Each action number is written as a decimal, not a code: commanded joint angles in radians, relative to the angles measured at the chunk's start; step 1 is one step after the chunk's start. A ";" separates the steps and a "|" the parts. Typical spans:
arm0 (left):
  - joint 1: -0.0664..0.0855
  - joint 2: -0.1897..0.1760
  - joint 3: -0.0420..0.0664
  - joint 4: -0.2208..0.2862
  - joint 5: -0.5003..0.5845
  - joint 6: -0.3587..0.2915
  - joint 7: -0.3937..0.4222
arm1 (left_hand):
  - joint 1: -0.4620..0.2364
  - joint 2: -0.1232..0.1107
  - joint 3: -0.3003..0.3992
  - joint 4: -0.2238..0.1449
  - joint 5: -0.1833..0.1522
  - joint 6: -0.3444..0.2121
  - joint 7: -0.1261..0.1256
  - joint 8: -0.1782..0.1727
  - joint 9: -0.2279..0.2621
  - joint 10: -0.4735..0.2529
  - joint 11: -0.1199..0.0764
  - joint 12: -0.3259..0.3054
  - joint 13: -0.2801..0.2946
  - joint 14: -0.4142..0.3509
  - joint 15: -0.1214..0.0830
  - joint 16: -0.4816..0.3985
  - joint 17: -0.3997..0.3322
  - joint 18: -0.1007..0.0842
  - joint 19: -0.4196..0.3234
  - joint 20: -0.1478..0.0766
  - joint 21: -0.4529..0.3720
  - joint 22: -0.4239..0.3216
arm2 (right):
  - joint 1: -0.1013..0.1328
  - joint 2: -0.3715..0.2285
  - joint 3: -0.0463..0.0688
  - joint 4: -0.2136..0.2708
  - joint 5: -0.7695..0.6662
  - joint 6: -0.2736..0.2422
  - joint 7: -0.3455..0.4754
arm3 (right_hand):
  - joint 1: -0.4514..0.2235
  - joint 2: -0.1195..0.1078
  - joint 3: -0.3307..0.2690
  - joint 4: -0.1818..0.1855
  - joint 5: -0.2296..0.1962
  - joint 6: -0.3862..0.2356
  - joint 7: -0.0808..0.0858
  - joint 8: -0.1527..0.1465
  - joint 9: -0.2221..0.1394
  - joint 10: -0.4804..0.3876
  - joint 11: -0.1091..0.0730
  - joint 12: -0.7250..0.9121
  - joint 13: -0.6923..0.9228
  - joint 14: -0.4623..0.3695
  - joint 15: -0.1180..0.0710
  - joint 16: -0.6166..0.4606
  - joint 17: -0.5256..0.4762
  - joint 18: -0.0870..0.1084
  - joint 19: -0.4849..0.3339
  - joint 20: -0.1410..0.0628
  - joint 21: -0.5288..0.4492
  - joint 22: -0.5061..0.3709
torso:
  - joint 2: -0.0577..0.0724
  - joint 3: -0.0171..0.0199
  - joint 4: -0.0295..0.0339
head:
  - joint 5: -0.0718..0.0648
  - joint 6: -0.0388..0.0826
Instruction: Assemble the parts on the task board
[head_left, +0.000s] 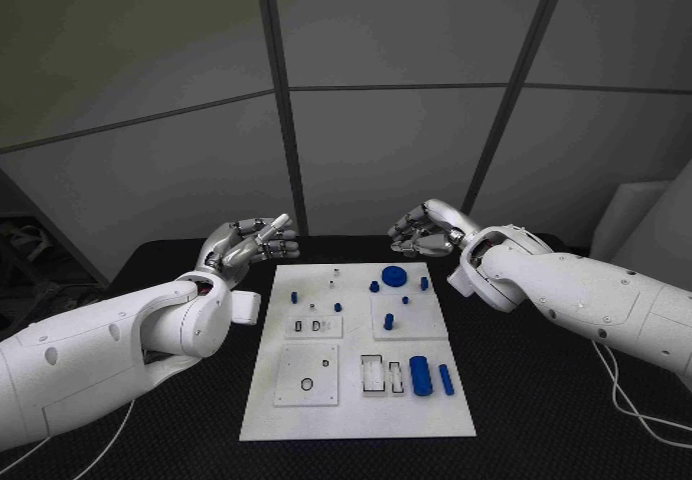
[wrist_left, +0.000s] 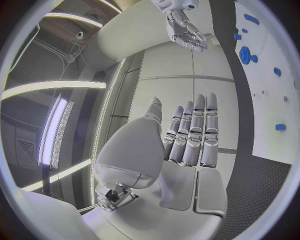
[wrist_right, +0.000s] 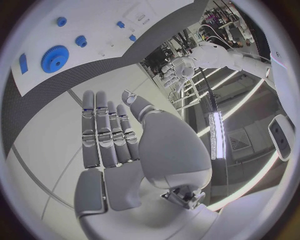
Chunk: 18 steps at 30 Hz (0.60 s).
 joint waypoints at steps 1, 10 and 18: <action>0.002 -0.025 0.002 0.050 -0.054 0.063 -0.025 | 0.003 0.006 -0.005 -0.009 0.003 0.008 0.001 -0.006 -0.005 0.009 0.001 -0.011 -0.003 0.004 0.001 -0.012 0.000 -0.012 0.006 0.001 -0.006 -0.005 | 0.024 0.004 0.001 0.014 -0.270 0.114 -0.130 | -0.010 -0.015 0.011 -0.002 -0.006 0.033 -0.015 -0.008 0.003 0.049 -0.020 -0.011 0.002 0.093 -0.029 0.047 0.035 0.008 0.042 -0.025 0.085 0.045 | 0.041 -0.0037 0.0043 | 0.002 0.019; 0.016 -0.066 0.006 0.126 -0.058 0.070 -0.038 | 0.000 0.008 -0.016 -0.016 0.002 0.012 0.002 -0.014 -0.012 0.014 0.003 -0.025 -0.004 0.000 0.004 -0.029 -0.002 -0.013 0.001 0.004 -0.014 -0.012 | 0.059 0.028 0.001 0.034 -0.489 0.212 -0.241 | -0.040 -0.040 0.036 0.017 -0.075 0.058 -0.026 -0.037 0.004 0.044 -0.031 -0.022 0.000 0.205 -0.051 0.170 0.144 -0.008 0.153 -0.045 0.246 0.197 | 0.094 -0.0091 0.0135 | -0.005 0.041; 0.021 -0.068 0.006 0.142 -0.058 0.077 -0.046 | -0.006 0.010 -0.025 -0.019 -0.002 0.014 0.004 -0.019 -0.016 0.017 0.005 -0.035 -0.004 -0.001 0.006 -0.040 -0.003 -0.013 -0.001 0.005 -0.019 -0.017 | 0.063 0.042 0.001 0.040 -0.565 0.248 -0.282 | -0.041 -0.062 0.052 0.020 -0.073 0.051 -0.016 -0.063 0.002 -0.016 -0.020 -0.023 -0.002 0.197 -0.043 0.290 0.249 -0.042 0.235 -0.038 0.417 0.430 | 0.109 -0.0108 0.0225 | -0.017 0.039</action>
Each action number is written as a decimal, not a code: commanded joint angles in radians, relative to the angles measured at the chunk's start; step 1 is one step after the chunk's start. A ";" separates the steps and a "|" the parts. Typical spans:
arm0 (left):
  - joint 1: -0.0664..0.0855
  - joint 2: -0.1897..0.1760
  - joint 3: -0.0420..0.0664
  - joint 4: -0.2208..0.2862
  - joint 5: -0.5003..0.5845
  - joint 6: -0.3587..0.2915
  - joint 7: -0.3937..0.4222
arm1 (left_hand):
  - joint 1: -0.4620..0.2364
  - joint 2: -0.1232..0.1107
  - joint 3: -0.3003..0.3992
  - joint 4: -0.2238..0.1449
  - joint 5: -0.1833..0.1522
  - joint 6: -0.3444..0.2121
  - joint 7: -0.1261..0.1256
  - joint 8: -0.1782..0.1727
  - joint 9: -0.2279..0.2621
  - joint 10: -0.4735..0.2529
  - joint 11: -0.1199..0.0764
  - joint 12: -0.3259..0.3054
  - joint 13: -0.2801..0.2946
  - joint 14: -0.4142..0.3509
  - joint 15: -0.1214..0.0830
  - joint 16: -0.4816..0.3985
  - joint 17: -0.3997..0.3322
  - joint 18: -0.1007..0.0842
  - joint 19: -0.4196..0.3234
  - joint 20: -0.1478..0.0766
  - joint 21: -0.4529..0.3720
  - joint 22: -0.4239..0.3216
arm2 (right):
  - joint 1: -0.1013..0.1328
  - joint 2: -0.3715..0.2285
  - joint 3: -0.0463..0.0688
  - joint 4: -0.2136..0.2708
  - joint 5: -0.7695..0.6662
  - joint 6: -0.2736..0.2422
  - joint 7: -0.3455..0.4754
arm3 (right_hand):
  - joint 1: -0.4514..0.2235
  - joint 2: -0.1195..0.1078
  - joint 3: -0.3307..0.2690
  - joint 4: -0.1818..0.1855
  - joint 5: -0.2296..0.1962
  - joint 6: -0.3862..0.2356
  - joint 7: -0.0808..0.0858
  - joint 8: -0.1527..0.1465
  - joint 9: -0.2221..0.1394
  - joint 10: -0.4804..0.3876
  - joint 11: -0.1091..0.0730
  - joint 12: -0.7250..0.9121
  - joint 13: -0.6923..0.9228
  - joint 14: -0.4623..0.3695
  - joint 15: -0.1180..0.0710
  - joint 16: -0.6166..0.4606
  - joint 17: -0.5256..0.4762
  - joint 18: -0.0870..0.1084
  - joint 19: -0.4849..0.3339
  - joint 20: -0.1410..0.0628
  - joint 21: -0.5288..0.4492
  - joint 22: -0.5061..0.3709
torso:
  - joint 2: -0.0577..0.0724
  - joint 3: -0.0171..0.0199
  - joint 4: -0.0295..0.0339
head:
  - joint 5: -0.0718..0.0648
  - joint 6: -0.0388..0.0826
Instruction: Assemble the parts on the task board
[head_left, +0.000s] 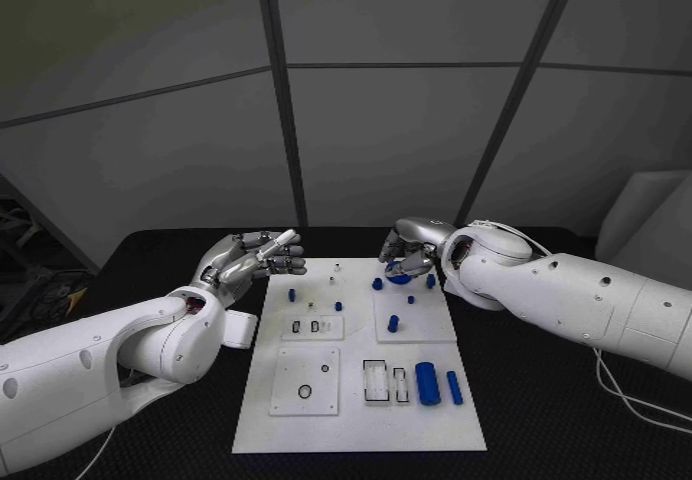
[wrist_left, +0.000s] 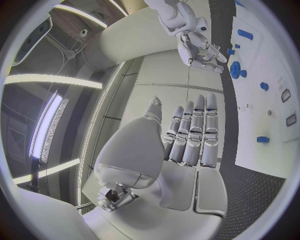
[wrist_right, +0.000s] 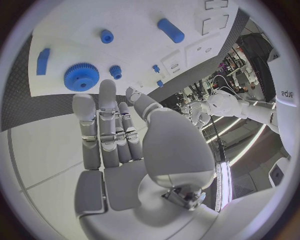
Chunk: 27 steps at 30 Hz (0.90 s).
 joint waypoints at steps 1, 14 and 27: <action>0.003 0.000 0.002 0.009 -0.013 0.025 -0.008 | -0.006 0.009 -0.006 0.000 -0.002 0.010 0.000 -0.007 -0.002 0.006 0.001 -0.005 -0.002 0.000 0.006 -0.006 -0.002 -0.013 -0.001 0.005 -0.004 -0.002 | 0.004 0.004 0.001 0.006 -0.103 0.057 -0.055 | 0.002 -0.013 0.004 -0.002 0.003 -0.010 0.010 -0.005 -0.001 -0.023 0.004 -0.003 -0.001 0.023 0.008 0.031 0.029 -0.015 0.011 0.005 0.033 0.044 | 0.014 -0.0016 0.0062 | -0.006 -0.001; 0.004 0.000 0.002 0.019 -0.013 0.032 -0.013 | -0.009 0.011 -0.010 -0.001 -0.005 0.011 0.001 -0.010 -0.004 0.007 0.002 -0.010 -0.002 -0.001 0.007 -0.011 -0.002 -0.013 -0.002 0.006 -0.006 -0.005 | 0.005 0.027 0.001 0.008 -0.136 0.075 -0.061 | 0.009 -0.009 0.003 0.007 0.008 -0.024 0.011 -0.004 -0.001 -0.029 0.008 -0.003 0.001 0.019 0.017 0.252 0.230 -0.051 0.100 0.012 0.209 0.305 | 0.019 -0.0019 0.0085 | -0.007 -0.011; 0.005 -0.004 0.002 0.020 -0.013 0.033 -0.017 | -0.011 0.012 -0.015 -0.003 -0.007 0.010 0.002 -0.013 -0.006 0.008 0.003 -0.015 -0.002 0.000 0.008 -0.016 -0.002 -0.013 -0.003 0.007 -0.008 -0.007 | 0.005 0.055 0.000 -0.027 -0.140 0.106 -0.063 | 0.013 -0.002 0.014 0.008 0.014 -0.023 0.011 -0.003 0.000 -0.024 0.008 -0.002 0.001 0.014 0.018 0.328 0.302 -0.059 0.116 0.014 0.246 0.360 | 0.024 -0.0018 0.0071 | 0.006 -0.018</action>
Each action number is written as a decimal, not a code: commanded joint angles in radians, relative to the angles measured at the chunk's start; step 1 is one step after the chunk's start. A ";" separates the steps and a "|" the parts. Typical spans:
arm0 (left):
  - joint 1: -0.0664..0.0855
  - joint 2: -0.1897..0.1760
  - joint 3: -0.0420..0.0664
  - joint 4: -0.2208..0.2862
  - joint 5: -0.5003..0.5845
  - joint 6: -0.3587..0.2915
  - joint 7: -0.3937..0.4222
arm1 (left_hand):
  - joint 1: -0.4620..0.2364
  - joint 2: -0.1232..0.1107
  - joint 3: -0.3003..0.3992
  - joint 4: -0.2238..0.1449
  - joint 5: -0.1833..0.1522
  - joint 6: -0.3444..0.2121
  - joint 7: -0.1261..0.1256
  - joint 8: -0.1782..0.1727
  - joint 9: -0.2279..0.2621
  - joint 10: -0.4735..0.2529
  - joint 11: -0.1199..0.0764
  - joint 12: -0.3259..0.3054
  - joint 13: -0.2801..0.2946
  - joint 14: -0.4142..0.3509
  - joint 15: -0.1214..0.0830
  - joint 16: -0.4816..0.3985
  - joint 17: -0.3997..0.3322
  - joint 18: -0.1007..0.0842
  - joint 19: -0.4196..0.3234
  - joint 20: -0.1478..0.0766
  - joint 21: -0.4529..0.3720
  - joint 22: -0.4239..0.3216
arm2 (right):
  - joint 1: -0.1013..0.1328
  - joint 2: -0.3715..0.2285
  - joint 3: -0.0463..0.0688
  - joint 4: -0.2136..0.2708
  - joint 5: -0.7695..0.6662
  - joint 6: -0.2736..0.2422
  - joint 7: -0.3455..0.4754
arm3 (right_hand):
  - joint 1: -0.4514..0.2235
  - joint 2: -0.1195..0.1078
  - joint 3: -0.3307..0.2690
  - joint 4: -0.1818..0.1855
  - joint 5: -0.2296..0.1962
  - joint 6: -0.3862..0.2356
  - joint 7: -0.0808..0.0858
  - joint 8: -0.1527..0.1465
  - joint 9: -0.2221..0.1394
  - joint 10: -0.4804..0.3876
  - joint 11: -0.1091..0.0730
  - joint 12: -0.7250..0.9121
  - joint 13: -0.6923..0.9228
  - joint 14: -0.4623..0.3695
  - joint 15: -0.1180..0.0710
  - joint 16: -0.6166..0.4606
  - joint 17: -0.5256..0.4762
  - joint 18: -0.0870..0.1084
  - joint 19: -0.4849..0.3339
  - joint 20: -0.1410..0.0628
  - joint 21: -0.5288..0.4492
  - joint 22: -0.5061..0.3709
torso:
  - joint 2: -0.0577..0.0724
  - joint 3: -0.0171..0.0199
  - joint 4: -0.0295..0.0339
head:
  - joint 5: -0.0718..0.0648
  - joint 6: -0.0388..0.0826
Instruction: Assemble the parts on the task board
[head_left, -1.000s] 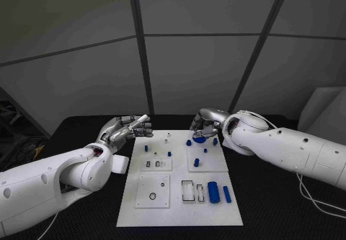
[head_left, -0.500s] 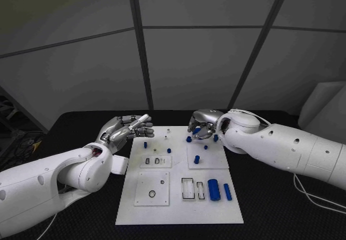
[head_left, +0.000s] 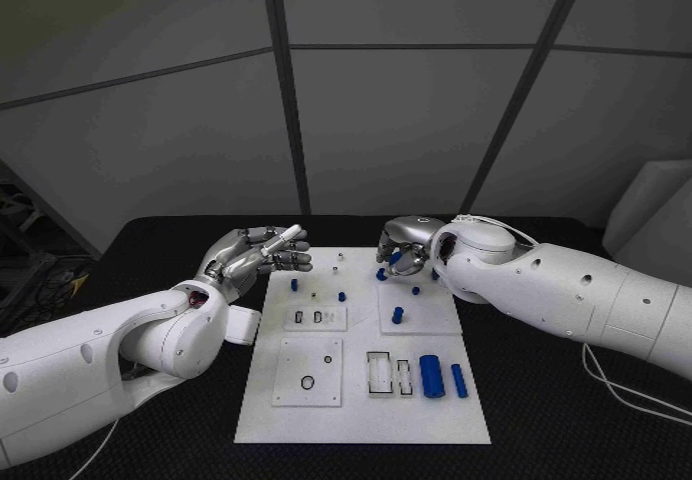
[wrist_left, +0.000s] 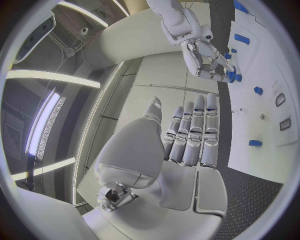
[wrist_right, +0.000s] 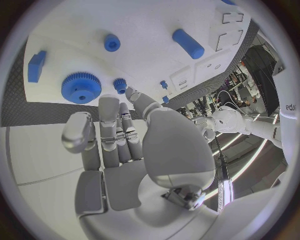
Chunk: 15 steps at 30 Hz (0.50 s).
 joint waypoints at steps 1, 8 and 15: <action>0.002 -0.001 0.001 0.004 -0.007 0.014 0.000 | -0.006 0.007 -0.007 0.000 -0.006 0.006 -0.001 -0.005 -0.001 0.005 0.000 -0.005 -0.001 0.000 0.008 -0.005 -0.001 -0.013 -0.003 0.007 -0.004 -0.001 | 0.003 0.006 0.001 -0.005 -0.014 0.031 -0.004 | 0.010 0.001 0.006 0.000 0.006 -0.005 0.000 -0.001 0.000 0.004 0.002 -0.002 0.001 0.011 0.007 0.016 0.016 -0.014 0.011 0.000 0.011 0.012 | 0.002 0.0000 -0.0018 | 0.002 -0.002; 0.004 -0.004 0.001 0.007 -0.007 0.016 -0.001 | -0.006 0.007 -0.007 0.000 -0.006 0.006 -0.001 -0.005 -0.001 0.005 0.000 -0.005 -0.001 0.000 0.008 -0.005 -0.001 -0.013 -0.003 0.007 -0.004 -0.001 | 0.003 0.019 0.000 -0.021 -0.014 0.050 -0.002 | 0.006 0.004 0.018 0.003 0.007 -0.004 0.000 -0.001 0.001 0.005 0.002 -0.003 0.001 0.015 0.008 0.098 0.098 -0.025 0.039 0.002 0.052 0.081 | 0.005 0.0011 -0.0017 | 0.003 -0.008; 0.004 -0.003 0.001 0.005 -0.007 0.018 -0.002 | -0.007 0.007 -0.008 -0.001 -0.006 0.006 -0.001 -0.006 -0.002 0.005 0.001 -0.006 -0.001 0.000 0.008 -0.006 -0.001 -0.013 -0.003 0.007 -0.005 -0.002 | 0.003 0.026 0.000 -0.028 -0.014 0.062 -0.002 | 0.001 0.006 0.032 0.008 0.008 -0.002 -0.001 -0.001 0.001 0.015 0.001 -0.003 0.000 0.021 0.008 0.186 0.186 -0.038 0.074 0.004 0.096 0.161 | 0.004 0.0012 -0.0010 | 0.006 -0.015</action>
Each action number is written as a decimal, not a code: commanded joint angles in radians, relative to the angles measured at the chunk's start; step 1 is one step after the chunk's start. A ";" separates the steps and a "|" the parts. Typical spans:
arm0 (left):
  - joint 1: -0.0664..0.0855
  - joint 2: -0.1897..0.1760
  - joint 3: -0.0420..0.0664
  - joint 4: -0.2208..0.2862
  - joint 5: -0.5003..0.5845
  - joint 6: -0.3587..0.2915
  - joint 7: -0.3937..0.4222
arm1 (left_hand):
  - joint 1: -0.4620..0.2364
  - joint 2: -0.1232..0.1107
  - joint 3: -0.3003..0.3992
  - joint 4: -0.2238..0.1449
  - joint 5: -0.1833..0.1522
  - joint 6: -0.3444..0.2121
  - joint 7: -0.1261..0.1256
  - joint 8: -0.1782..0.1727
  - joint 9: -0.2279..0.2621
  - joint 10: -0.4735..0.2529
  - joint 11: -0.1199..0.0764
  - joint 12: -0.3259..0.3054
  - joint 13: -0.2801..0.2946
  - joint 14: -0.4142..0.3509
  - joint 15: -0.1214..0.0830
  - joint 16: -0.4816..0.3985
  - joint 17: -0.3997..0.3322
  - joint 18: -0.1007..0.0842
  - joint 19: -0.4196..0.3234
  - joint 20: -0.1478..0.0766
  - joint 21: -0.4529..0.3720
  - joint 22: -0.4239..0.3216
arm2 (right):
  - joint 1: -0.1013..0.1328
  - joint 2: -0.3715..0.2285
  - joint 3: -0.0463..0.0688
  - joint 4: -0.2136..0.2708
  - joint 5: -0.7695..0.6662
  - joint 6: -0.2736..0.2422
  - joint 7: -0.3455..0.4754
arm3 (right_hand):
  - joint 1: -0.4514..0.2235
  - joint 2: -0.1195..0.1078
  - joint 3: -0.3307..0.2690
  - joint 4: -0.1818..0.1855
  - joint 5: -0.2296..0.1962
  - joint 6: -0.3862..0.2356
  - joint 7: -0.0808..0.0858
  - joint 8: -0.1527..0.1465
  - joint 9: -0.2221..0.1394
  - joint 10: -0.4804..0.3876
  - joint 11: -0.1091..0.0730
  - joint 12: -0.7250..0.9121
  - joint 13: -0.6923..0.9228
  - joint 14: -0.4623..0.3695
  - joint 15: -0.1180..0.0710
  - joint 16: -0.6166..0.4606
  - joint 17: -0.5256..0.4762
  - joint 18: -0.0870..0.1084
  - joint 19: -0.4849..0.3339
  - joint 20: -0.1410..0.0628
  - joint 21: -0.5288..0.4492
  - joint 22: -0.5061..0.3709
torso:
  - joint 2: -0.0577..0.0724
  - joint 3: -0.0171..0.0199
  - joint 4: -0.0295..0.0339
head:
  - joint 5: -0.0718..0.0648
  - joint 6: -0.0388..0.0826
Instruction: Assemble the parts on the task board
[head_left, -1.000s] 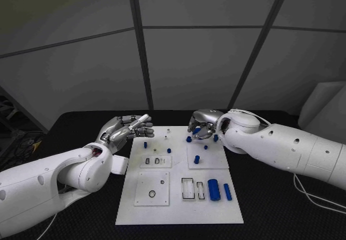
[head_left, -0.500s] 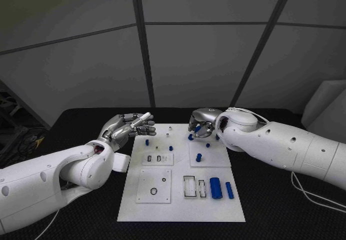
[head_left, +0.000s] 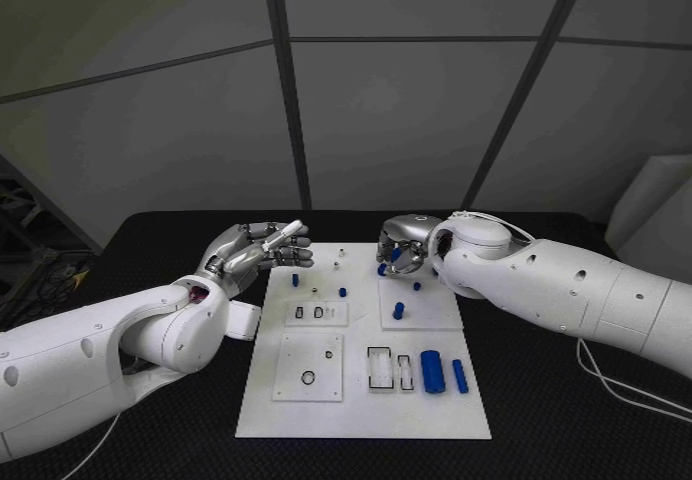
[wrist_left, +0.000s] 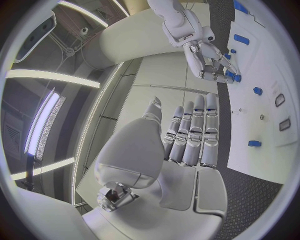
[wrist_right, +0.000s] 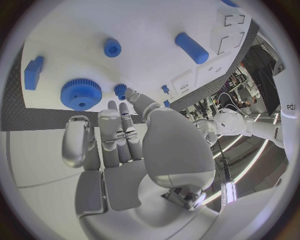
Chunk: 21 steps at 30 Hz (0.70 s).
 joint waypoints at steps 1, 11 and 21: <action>0.002 -0.001 0.001 0.001 -0.007 0.015 0.000 | -0.007 0.007 -0.008 -0.001 -0.004 0.006 -0.001 -0.006 -0.002 0.004 0.000 -0.006 -0.001 0.000 0.008 -0.006 -0.001 -0.013 -0.003 0.007 -0.005 -0.002 | 0.003 0.003 0.001 -0.001 -0.007 0.028 -0.001 | 0.000 0.006 0.010 0.002 0.004 -0.002 -0.002 -0.001 0.001 0.009 0.000 -0.003 0.000 0.022 0.008 0.029 0.028 -0.023 0.012 0.000 0.014 0.024 | 0.001 0.0001 0.0003 | 0.003 -0.004; 0.004 -0.001 0.001 0.001 -0.007 0.017 -0.001 | -0.007 0.007 -0.008 -0.001 -0.004 0.006 -0.001 -0.006 -0.002 0.004 0.000 -0.006 -0.001 0.000 0.008 -0.006 -0.001 -0.013 -0.003 0.007 -0.005 -0.002 | 0.002 0.014 -0.001 -0.017 -0.007 0.054 -0.002 | 0.001 0.012 0.025 0.004 0.006 0.001 -0.003 0.000 0.002 0.019 -0.002 -0.003 0.000 0.022 0.007 0.070 0.068 -0.028 0.027 0.001 0.033 0.059 | 0.003 -0.0009 0.0006 | 0.002 -0.008; 0.007 0.000 0.001 0.002 -0.007 0.021 -0.004 | -0.008 0.007 -0.010 -0.002 -0.004 0.005 0.000 -0.008 -0.003 0.004 0.000 -0.008 -0.001 0.000 0.009 -0.008 -0.001 -0.013 -0.003 0.008 -0.006 -0.003 | 0.002 0.026 -0.002 -0.033 -0.007 0.058 0.002 | 0.008 0.026 0.051 0.004 0.010 0.014 -0.006 0.002 0.005 0.035 -0.006 -0.002 0.000 0.018 0.005 0.100 0.092 -0.032 0.036 0.000 0.046 0.083 | 0.004 -0.0012 0.0003 | 0.003 -0.012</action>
